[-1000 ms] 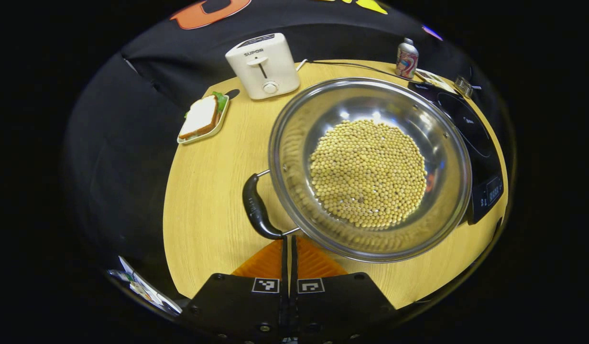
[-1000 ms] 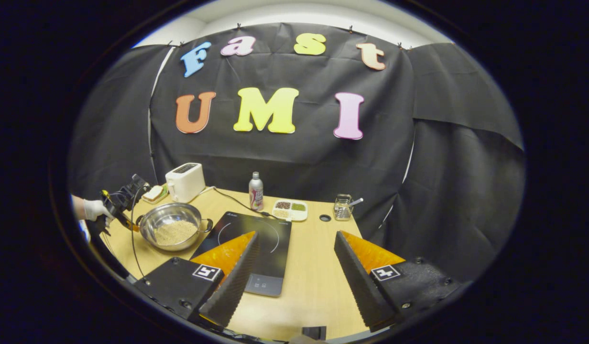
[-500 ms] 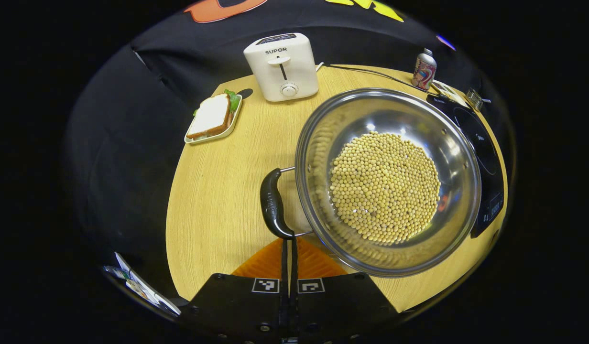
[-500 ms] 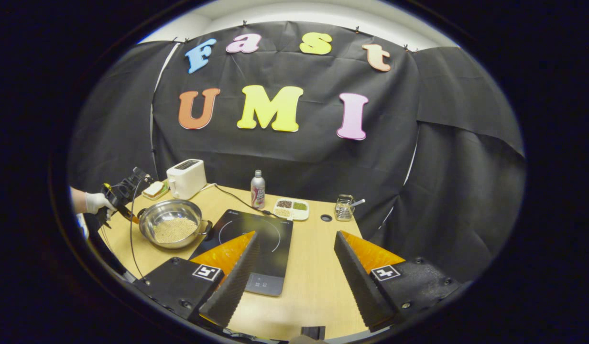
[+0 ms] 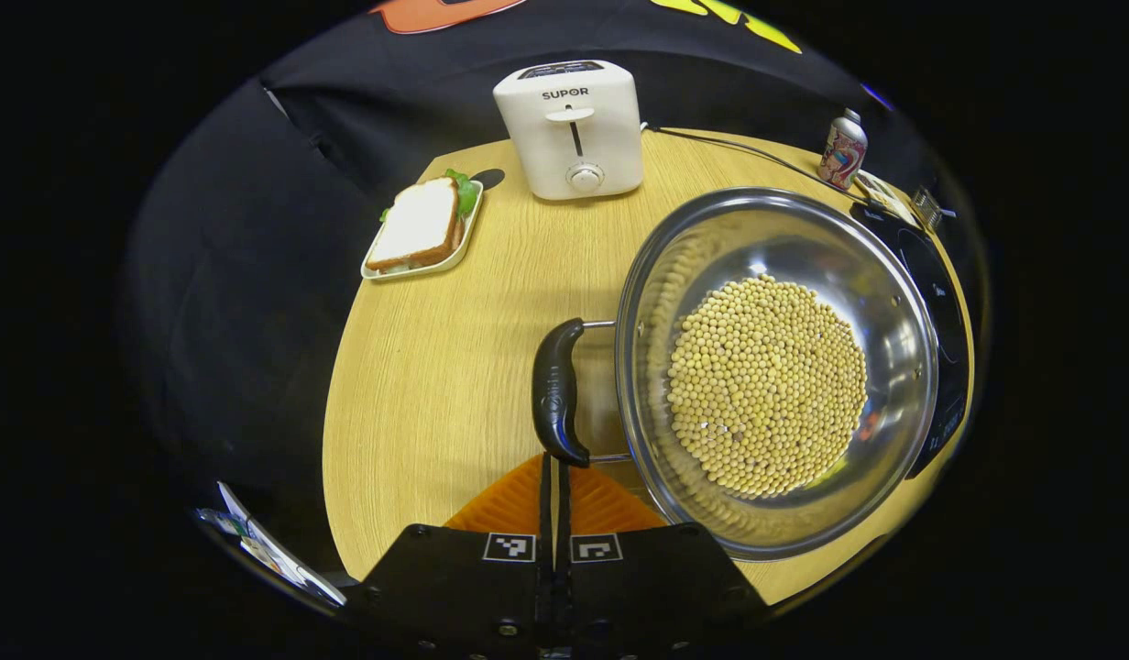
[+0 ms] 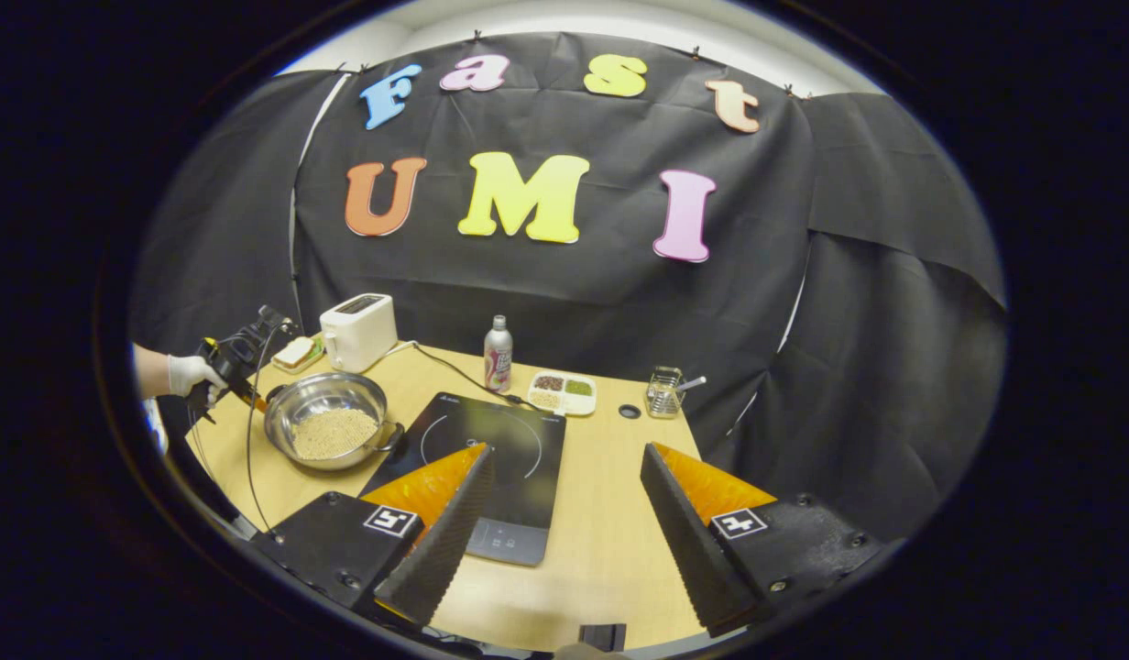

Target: First push the handle of the pot to place it horizontally, then grasp the pot with both hands and set it on the induction cooktop.

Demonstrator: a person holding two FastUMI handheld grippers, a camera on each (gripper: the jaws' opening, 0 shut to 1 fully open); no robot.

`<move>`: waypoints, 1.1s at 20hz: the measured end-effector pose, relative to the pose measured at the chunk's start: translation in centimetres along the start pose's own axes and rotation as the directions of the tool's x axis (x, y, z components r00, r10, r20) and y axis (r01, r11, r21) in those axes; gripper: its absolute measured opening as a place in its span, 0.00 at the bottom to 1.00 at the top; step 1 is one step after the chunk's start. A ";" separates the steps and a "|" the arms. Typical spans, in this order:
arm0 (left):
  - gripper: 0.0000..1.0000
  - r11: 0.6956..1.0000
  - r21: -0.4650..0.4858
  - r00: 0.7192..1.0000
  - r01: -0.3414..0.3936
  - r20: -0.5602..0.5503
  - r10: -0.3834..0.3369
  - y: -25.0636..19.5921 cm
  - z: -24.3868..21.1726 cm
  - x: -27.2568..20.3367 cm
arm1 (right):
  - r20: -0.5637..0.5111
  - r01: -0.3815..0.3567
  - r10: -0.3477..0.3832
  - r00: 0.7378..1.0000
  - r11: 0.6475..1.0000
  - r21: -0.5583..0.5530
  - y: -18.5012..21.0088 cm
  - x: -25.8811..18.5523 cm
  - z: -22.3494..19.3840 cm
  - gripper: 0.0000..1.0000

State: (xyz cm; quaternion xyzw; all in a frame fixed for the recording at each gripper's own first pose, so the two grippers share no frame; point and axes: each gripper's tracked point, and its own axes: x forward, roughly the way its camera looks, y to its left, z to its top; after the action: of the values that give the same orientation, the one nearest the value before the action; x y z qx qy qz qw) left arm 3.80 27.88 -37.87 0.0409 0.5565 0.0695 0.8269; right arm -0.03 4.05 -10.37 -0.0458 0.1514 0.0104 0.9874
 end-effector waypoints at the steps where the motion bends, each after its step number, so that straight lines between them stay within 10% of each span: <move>1: 0.00 1.000 0.001 1.000 0.002 -0.001 -0.002 0.0 0.2 0.1 | -0.001 -0.001 0.001 1.000 1.000 -0.003 0.1 0.1 0.0 1.00; 15: 0.01 0.998 -0.067 0.979 -0.021 0.200 0.034 1.6 1.1 -5.8 | -0.086 -0.120 0.128 0.988 0.989 0.091 6.2 6.2 -0.6 1.00; 18: 0.31 0.997 -0.078 0.966 -0.020 0.257 0.039 2.2 1.5 -6.6 | -0.131 -0.188 0.198 0.971 0.979 0.084 10.2 8.3 -1.1 1.00; 19: 0.70 0.997 -0.070 0.965 -0.014 0.261 0.032 2.1 1.8 -6.4 | -0.151 -0.209 0.220 0.964 0.974 0.085 11.5 9.0 -1.4 1.00; 20: 0.84 0.998 -0.065 0.963 -0.009 0.267 0.026 2.0 1.8 -6.6 | -0.166 -0.229 0.242 0.956 0.969 0.091 13.0 9.9 -1.5 1.00; 21: 0.77 0.998 -0.060 0.962 -0.016 0.271 0.031 2.1 1.9 -6.7 | -0.187 -0.242 0.257 0.948 0.965 0.097 14.3 10.7 -1.7 1.00; 22: 0.94 0.999 -0.053 0.959 -0.015 0.282 0.029 2.1 2.6 -6.7 | -0.205 -0.257 0.275 0.939 0.960 0.107 15.7 11.4 -2.0 1.00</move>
State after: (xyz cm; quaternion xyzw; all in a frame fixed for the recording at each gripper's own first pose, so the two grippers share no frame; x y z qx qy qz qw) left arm 3.53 28.87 -30.46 0.0359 0.4303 0.0859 0.8979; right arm 9.70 19.58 -17.07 0.0129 0.2639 0.1328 0.9553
